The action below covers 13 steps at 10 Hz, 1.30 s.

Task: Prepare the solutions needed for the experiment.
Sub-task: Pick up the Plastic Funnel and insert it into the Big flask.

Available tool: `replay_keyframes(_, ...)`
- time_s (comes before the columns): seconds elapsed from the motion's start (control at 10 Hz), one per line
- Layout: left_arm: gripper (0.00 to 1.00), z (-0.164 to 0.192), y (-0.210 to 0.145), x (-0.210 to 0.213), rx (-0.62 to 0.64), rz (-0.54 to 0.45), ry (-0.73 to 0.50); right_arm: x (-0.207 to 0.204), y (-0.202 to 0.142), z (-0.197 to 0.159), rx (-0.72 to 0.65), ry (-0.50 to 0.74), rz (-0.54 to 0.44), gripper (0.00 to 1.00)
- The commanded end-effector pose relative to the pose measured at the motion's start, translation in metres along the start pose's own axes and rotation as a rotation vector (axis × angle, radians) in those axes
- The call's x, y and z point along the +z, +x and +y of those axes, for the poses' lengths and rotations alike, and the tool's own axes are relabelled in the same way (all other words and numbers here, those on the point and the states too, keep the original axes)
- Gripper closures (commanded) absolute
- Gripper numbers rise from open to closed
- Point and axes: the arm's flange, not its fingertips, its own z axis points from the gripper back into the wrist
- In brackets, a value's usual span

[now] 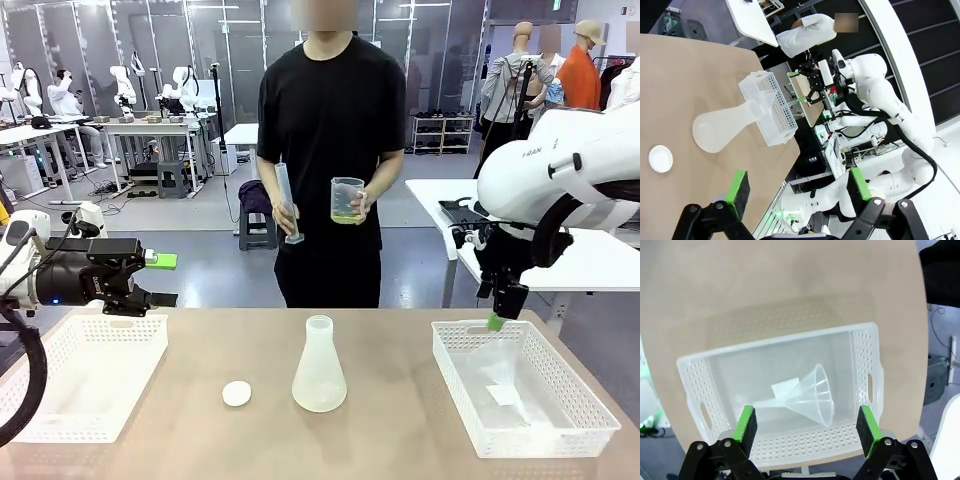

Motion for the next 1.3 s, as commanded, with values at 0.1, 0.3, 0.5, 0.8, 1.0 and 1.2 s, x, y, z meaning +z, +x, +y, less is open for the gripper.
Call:
replay_keyframes(0.1,0.0,-0.001,0.0,-0.002,0.017,-0.021,-0.025,-0.006,-0.013,-0.026,0.053,0.077,0.103,0.0)
replay_keyframes(0.3,0.0,-0.001,0.0,-0.002,0.017,-0.021,-0.025,-0.019,-0.017,-0.034,0.038,0.123,0.132,0.0)
replay_keyframes(0.5,0.0,-0.001,0.0,-0.002,0.017,-0.021,-0.025,-0.038,-0.021,-0.042,0.013,0.155,0.134,0.0)
replay_keyframes(0.8,0.0,-0.001,0.0,-0.002,0.017,-0.021,-0.025,-0.066,-0.028,-0.045,0.006,0.21,0.163,0.0)
replay_keyframes(1.0,0.0,-0.001,0.0,-0.002,0.017,-0.021,-0.025,-0.083,-0.031,-0.047,0.016,0.233,0.169,0.0)
replay_keyframes(1.2,0.0,-0.001,0.0,-0.002,0.017,-0.021,-0.025,-0.099,-0.033,-0.051,0.027,0.25,0.166,0.0)
